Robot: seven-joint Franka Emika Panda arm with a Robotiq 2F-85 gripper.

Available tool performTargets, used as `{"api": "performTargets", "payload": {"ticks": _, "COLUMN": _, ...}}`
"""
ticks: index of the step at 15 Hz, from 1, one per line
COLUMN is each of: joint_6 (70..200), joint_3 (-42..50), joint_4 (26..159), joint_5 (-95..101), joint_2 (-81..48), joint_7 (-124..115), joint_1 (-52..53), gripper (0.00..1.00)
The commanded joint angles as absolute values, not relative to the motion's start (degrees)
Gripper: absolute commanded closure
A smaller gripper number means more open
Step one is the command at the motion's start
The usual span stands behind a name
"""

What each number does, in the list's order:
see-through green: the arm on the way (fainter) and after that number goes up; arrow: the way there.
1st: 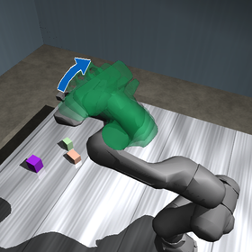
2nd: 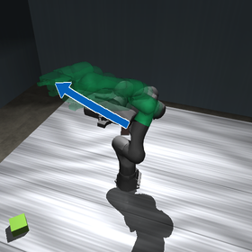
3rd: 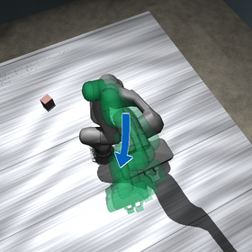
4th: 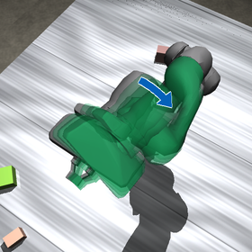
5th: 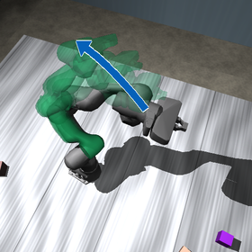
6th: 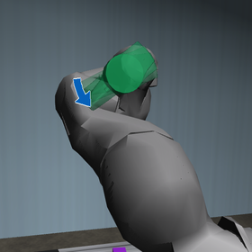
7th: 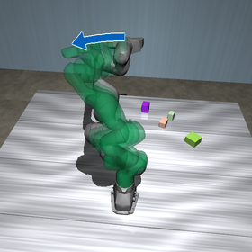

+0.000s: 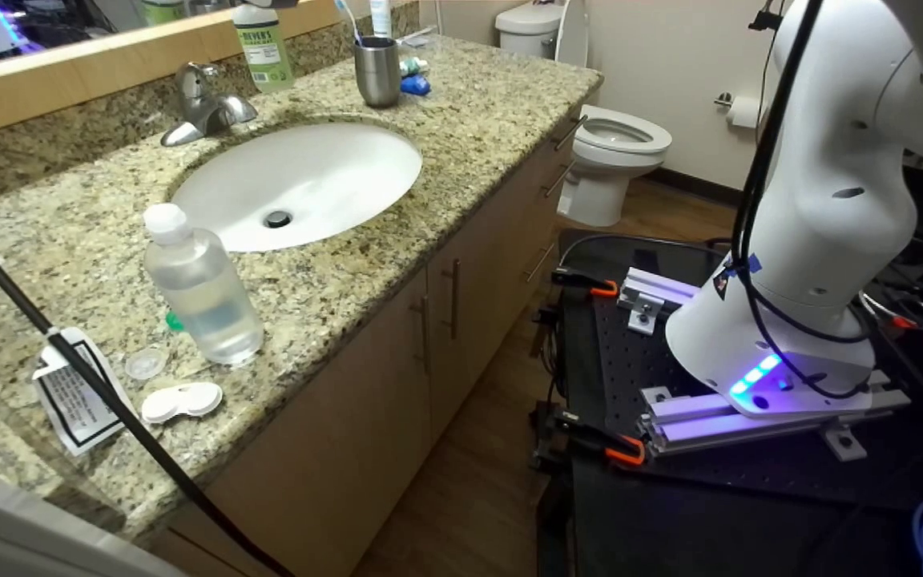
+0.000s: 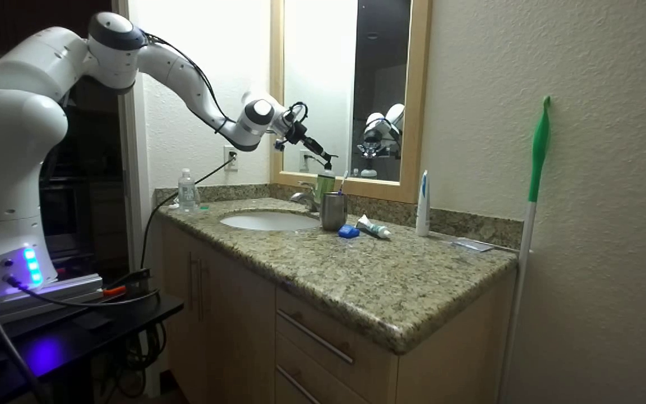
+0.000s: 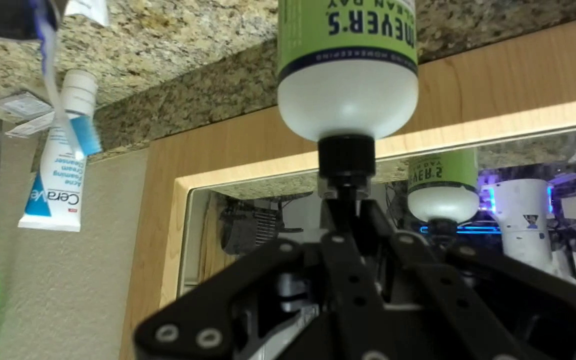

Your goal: Move the pump bottle to the right

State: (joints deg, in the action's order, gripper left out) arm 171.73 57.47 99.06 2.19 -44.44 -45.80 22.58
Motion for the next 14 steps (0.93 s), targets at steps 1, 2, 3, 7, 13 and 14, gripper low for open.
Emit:
{"api": "performTargets", "payload": {"ticks": 1, "joint_6": 180.81, "joint_3": 57.20, "joint_4": 96.57, "joint_5": -3.17, "joint_2": -51.96, "joint_7": -49.88, "joint_1": 21.23, "gripper": 0.97}}
{"api": "performTargets", "payload": {"ticks": 2, "joint_6": 183.49, "joint_3": 58.05, "joint_4": 95.85, "joint_5": -5.54, "joint_2": -54.64, "joint_7": -50.69, "joint_1": 21.52, "gripper": 0.97}}
{"api": "performTargets", "payload": {"ticks": 3, "joint_6": 185.80, "joint_3": 58.66, "joint_4": 94.84, "joint_5": -8.19, "joint_2": -57.23, "joint_7": -50.83, "joint_1": 21.43, "gripper": 0.97}}
{"api": "performTargets", "payload": {"ticks": 7, "joint_6": 189.33, "joint_3": 62.29, "joint_4": 89.80, "joint_5": -19.44, "joint_2": -67.23, "joint_7": -49.63, "joint_1": 20.22, "gripper": 0.97}}
{"api": "performTargets", "payload": {"ticks": 13, "joint_6": 181.65, "joint_3": 72.17, "joint_4": 84.23, "joint_5": -27.30, "joint_2": -79.38, "joint_7": -50.16, "joint_1": 18.48, "gripper": 0.97}}
{"api": "performTargets", "payload": {"ticks": 14, "joint_6": 179.51, "joint_3": 72.25, "joint_4": 83.52, "joint_5": -26.58, "joint_2": -79.85, "joint_7": -50.20, "joint_1": 18.01, "gripper": 0.97}}
